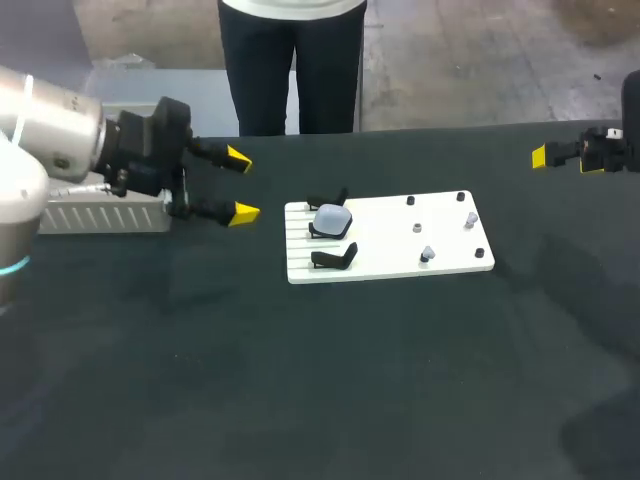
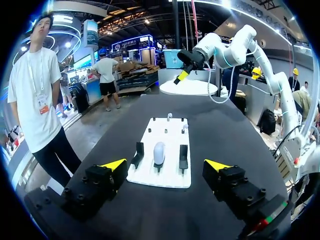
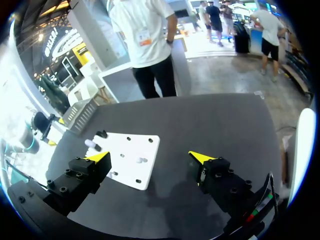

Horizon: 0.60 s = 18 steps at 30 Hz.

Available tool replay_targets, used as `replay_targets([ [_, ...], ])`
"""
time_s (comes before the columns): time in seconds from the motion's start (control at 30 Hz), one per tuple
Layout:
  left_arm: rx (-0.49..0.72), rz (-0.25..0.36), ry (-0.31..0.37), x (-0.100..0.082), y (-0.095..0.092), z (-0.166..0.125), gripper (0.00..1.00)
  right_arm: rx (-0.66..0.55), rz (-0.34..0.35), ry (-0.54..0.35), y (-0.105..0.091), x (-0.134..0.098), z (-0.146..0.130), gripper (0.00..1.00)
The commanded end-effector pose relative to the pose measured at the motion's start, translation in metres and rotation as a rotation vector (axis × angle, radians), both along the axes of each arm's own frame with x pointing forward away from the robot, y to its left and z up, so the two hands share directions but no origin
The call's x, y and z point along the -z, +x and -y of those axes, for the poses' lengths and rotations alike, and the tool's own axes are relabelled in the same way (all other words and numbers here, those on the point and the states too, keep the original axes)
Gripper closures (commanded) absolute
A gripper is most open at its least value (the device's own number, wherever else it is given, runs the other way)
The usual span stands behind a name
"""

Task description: Pick up each earbud case from the left stands, insert the matching earbuds, close the lid, and place the case in the box.

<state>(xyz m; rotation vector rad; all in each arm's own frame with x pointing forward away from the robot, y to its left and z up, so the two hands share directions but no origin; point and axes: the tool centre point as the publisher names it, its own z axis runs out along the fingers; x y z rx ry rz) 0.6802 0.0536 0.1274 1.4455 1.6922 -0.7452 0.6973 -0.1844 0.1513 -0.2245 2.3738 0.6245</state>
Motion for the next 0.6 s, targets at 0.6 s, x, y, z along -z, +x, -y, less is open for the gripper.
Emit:
replay_targets([
  [0.6,0.004,0.007,-0.086,0.035,0.011,0.045,0.00,-0.003,0.000,0.002,0.001,0.001,0.000,0.00],
])
